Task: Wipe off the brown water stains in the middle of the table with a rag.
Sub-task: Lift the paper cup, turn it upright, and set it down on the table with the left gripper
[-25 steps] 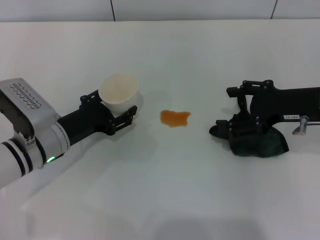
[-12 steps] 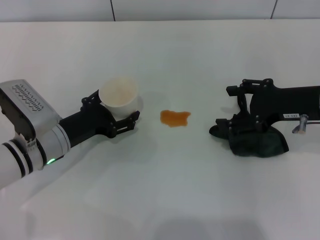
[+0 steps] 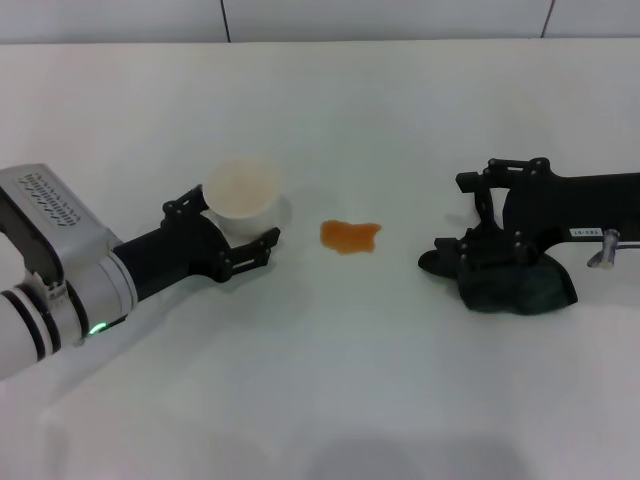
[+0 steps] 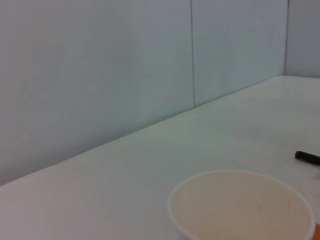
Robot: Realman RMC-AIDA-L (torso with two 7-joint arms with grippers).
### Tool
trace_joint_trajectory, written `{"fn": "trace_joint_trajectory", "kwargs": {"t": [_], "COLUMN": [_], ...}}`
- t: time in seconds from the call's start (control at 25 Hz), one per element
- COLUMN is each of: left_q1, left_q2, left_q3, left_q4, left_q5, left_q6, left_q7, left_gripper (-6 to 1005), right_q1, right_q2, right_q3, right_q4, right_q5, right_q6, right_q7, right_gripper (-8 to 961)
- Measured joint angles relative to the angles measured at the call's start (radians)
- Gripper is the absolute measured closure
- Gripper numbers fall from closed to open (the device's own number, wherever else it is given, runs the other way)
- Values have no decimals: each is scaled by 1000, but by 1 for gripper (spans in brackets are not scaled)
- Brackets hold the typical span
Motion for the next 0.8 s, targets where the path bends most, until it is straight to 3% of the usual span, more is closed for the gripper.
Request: {"fn": "trace_joint_trajectory", "kwargs": {"t": [0.8], "left_q1": [-32], "left_q2": [0], "left_q3": [0], "left_q4": [-180], "left_q5": [129], "left_q6": [163], "left_q7": [-288], "left_gripper": [126], "right_q1": [2], "right_q2": [0], "right_q3": [1], "right_q4": [-1], "right_q5": [0], "right_q6": [0], "right_q7": [4], "right_gripper": [83]}}
